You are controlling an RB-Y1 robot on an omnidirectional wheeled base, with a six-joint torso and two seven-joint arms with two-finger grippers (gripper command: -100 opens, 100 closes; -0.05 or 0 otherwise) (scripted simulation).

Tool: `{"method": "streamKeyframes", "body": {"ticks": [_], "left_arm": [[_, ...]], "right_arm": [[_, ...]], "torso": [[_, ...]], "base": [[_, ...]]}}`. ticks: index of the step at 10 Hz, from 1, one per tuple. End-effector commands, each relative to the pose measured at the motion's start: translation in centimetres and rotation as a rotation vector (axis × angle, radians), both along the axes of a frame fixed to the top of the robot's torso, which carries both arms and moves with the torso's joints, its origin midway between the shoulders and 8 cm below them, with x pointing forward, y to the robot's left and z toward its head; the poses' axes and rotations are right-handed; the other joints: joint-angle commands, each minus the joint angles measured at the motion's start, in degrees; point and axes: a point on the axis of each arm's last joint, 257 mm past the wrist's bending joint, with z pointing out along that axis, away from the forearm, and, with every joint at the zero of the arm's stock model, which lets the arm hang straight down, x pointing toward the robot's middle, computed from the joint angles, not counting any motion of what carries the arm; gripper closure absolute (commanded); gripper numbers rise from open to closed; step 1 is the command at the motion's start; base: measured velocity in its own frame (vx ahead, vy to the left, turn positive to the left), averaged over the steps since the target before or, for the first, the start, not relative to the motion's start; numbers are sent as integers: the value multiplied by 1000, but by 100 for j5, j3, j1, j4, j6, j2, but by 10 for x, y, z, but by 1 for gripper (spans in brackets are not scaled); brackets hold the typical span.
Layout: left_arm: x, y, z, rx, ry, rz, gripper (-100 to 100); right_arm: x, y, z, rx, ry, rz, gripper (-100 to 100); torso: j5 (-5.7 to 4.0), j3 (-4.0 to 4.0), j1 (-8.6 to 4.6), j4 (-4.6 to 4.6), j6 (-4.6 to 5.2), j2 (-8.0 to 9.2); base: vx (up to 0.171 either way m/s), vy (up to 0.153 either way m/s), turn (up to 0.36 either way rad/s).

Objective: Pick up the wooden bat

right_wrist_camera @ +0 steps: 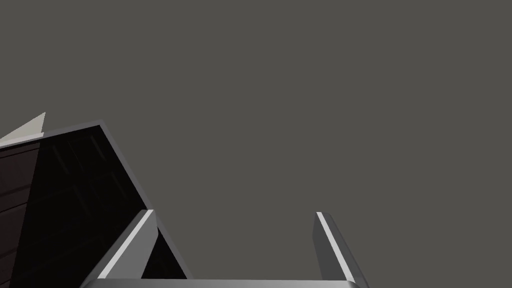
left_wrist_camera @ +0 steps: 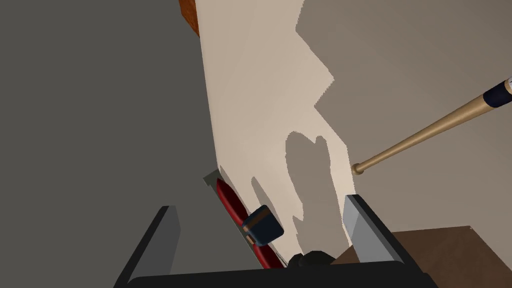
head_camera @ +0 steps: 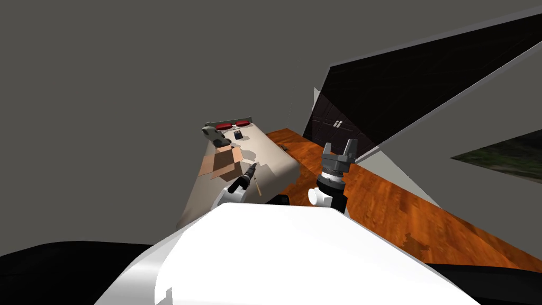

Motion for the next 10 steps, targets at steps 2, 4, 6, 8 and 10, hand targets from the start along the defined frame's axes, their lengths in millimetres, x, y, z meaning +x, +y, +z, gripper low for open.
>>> {"method": "streamKeyframes", "body": {"ticks": [2,4,6,8,10], "left_arm": [[-12,-1,-25,26,86,-16,-100],[-21,-3,-44,48,153,-32,-100],[-32,-4,-62,71,218,-50,-100],[-44,-5,-79,95,283,-68,-100],[-56,-4,-95,120,346,-86,-100]], "right_arm": [[0,0,0,0,0,0,0],[0,0,0,0,0,0,0],[0,0,0,0,0,0,0],[0,0,0,0,0,0,0],[0,0,0,0,0,0,0]], "torso": [[1,-1,3,0,2,-2],[0,-1,2,0,2,-3],[0,-1,0,0,2,-2],[0,0,1,0,1,0],[0,0,1,0,1,-1]], "base": [[44,26,-84],[46,21,-106],[39,24,-89],[40,21,-87],[43,25,-91]]}}
